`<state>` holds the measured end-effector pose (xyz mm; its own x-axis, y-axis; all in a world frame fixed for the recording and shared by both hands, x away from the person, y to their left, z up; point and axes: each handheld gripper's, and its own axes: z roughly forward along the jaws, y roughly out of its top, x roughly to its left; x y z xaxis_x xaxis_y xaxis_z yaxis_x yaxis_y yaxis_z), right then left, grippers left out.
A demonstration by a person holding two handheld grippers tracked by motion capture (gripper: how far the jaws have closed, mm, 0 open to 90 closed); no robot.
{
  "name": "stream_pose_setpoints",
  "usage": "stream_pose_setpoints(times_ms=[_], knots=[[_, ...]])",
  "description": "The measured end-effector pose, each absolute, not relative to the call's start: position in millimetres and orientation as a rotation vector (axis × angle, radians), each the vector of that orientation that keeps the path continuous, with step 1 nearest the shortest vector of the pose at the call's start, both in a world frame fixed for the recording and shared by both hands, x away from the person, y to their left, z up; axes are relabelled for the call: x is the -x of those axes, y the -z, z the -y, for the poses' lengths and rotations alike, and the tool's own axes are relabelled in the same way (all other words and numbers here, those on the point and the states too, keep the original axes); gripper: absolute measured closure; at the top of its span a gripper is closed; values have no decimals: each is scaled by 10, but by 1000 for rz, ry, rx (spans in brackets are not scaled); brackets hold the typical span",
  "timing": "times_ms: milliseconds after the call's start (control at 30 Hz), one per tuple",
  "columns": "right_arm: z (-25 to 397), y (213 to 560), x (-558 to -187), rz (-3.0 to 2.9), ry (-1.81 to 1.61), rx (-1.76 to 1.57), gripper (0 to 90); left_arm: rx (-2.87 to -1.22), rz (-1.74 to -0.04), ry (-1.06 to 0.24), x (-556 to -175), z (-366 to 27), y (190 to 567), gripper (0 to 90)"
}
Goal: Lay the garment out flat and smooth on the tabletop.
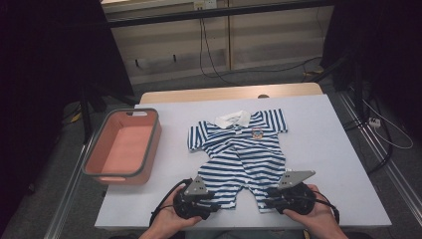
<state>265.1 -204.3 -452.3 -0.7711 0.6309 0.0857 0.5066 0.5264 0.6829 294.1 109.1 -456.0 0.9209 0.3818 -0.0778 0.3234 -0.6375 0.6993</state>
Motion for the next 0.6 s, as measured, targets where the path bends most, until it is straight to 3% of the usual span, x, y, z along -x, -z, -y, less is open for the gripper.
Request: stream_pose_setpoints(times_ms=[33, 133, 167, 233, 600], knots=[[2028, 4549, -2670, -2595, -1051, -970, 666, -2327, -497, -138, -2926, -1082, 4555, 559], [2031, 4558, -2697, -2580, -1054, -986, 763, -2330, -517, -126, -2927, -1074, 4544, 812], [2034, 4555, -2699, -2580, -1048, -994, 784, -2333, -516, -127, -2928, -1075, 4542, 841], [2033, 4555, -2690, -2596, -1062, -991, 890, -2333, -526, -126, -2927, -1077, 4536, 870], [1985, 4517, -2494, -2638, -1042, -962, 900, -2347, -528, 11, -2793, -1097, 4494, 876]])
